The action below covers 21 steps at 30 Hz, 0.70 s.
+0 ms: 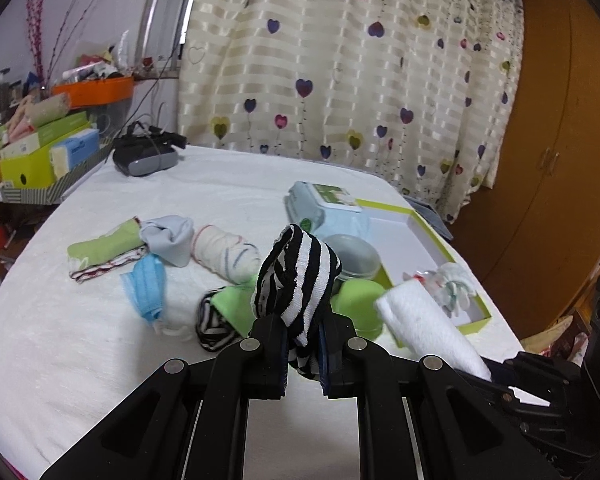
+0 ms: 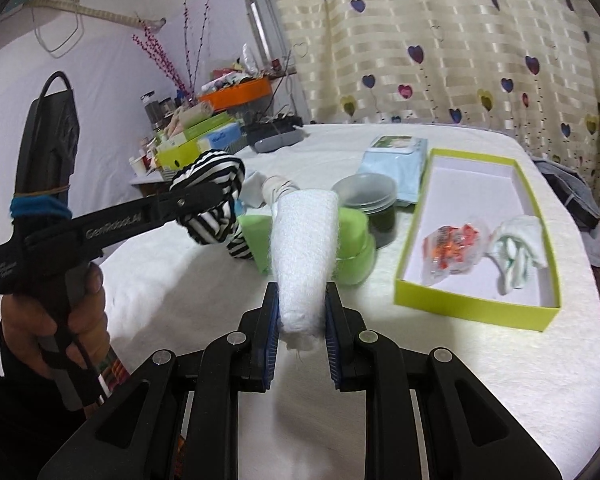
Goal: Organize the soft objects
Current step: 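Lift and carry the striped sock with the left gripper while the right carries the towel to the box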
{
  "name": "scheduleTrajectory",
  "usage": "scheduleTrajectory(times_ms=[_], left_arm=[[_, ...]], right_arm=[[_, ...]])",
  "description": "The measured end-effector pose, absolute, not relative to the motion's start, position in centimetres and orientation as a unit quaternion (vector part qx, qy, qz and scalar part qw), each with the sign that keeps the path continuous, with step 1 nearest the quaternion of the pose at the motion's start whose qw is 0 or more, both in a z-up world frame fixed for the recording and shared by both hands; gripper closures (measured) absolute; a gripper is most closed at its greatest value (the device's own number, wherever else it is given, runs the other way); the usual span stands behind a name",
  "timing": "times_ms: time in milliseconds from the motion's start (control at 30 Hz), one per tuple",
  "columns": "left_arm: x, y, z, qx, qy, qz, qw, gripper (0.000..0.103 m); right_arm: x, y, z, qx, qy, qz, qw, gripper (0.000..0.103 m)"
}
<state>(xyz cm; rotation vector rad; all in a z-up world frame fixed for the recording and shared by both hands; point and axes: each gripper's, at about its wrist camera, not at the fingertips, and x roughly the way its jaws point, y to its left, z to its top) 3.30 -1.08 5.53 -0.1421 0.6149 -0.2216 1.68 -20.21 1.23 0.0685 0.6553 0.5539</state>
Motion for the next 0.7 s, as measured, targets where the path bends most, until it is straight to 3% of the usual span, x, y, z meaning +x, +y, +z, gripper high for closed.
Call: scheduleTrajectory(times_ms=[700], left_arm=[[3.1, -7.1, 5.9, -0.048, 0.305, -0.183, 0.933, 0.092]], right_arm=[[1.7, -24.8, 1.5, 0.054, 0.315, 0.207, 0.925, 0.082]])
